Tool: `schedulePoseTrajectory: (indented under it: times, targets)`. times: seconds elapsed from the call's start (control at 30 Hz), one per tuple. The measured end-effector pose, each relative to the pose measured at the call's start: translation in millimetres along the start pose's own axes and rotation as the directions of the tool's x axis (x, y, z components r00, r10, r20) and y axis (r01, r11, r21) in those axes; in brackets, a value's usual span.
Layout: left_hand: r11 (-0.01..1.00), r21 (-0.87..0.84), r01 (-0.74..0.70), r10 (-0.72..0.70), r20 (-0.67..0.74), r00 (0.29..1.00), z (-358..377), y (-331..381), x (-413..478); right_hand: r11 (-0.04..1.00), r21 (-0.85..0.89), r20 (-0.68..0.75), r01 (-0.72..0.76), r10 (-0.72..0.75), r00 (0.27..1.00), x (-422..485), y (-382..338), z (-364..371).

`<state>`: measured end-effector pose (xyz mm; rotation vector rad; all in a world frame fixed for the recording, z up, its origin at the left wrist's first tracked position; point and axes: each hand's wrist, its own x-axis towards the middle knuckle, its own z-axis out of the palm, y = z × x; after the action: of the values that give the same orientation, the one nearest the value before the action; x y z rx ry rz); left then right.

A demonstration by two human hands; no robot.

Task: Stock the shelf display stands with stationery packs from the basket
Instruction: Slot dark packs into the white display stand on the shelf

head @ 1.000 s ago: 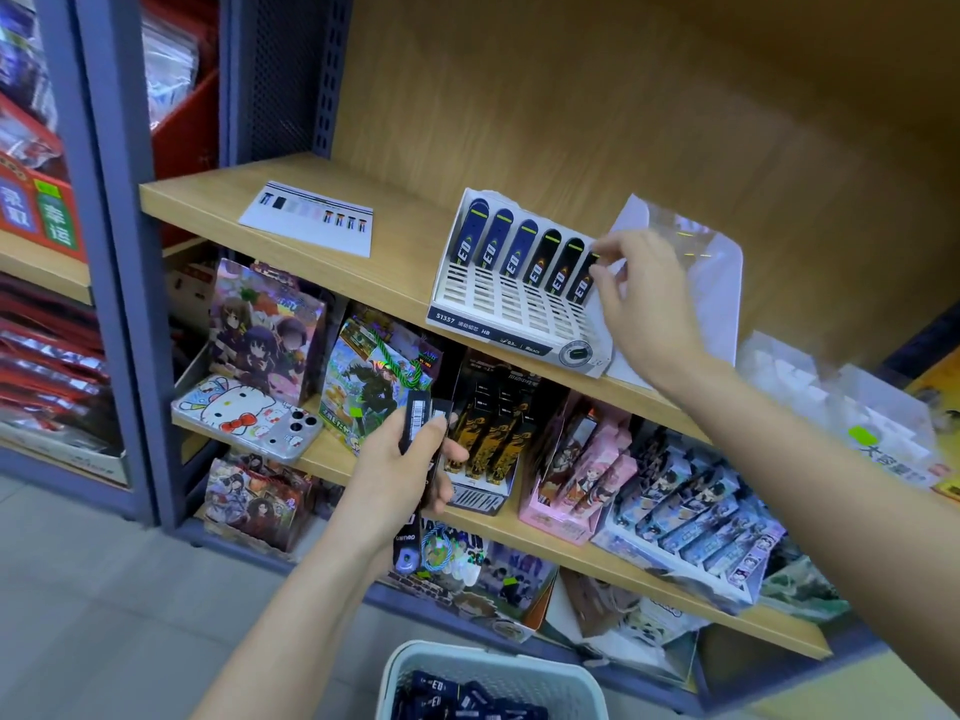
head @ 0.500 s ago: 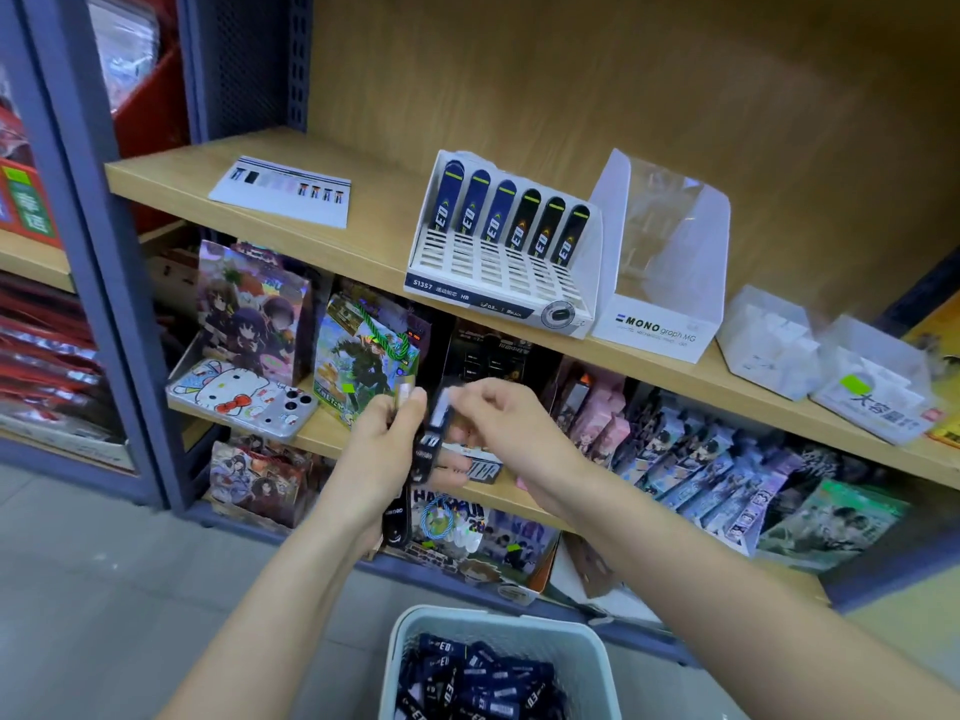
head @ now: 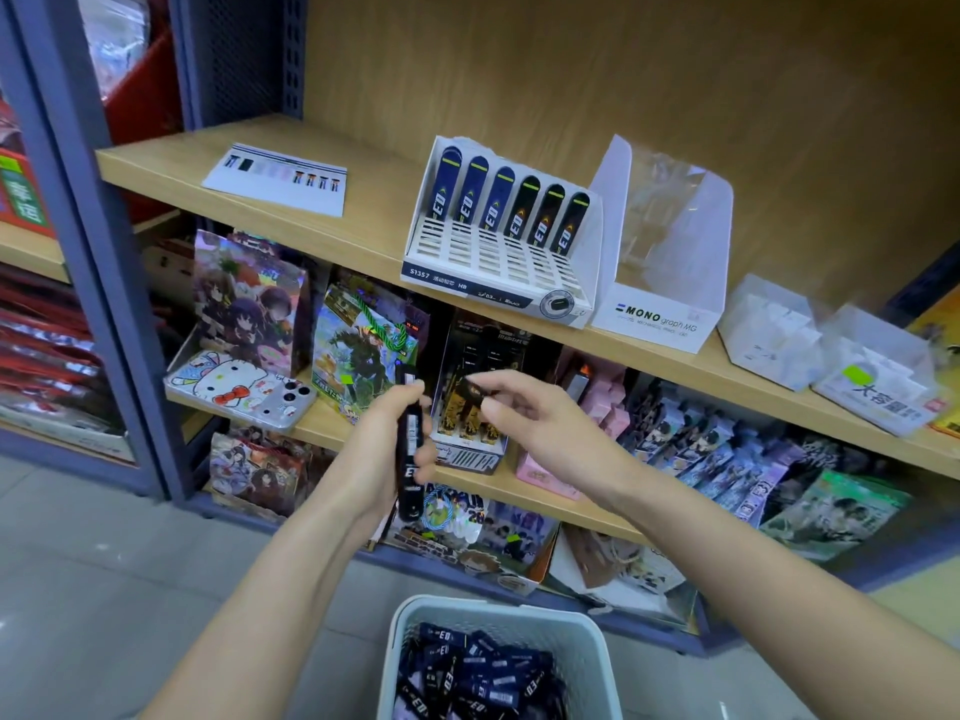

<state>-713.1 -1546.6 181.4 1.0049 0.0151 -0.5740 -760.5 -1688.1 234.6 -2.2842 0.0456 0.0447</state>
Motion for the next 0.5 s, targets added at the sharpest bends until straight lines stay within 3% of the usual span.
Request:
schedulePoseTrajectory:
  times: [0.1, 0.27, 0.4, 0.5]
  targets:
    - [0.997, 0.067, -0.028, 0.023, 0.073, 0.997, 2, 0, -3, 0.999, -0.037, -0.041, 0.015, -0.017, 0.999, -3, 4, -1]
    - [0.939, 0.275, -0.206, 0.172, 0.141, 0.975, 6, 0, -14, 1.0, 0.007, -0.128, 0.026, -0.025, 0.991, -5, -3, -7]
    - [0.932, 0.265, -0.248, 0.224, 0.121, 0.967, 6, 2, -14, 0.966, 0.258, -0.216, -0.011, 0.069, 0.974, -10, -11, -19]
    - [0.977, 0.139, -0.164, 0.158, 0.055, 0.986, 5, 0, -10, 0.964, 0.262, -0.324, 0.04, 0.048, 0.945, -12, -19, -35]
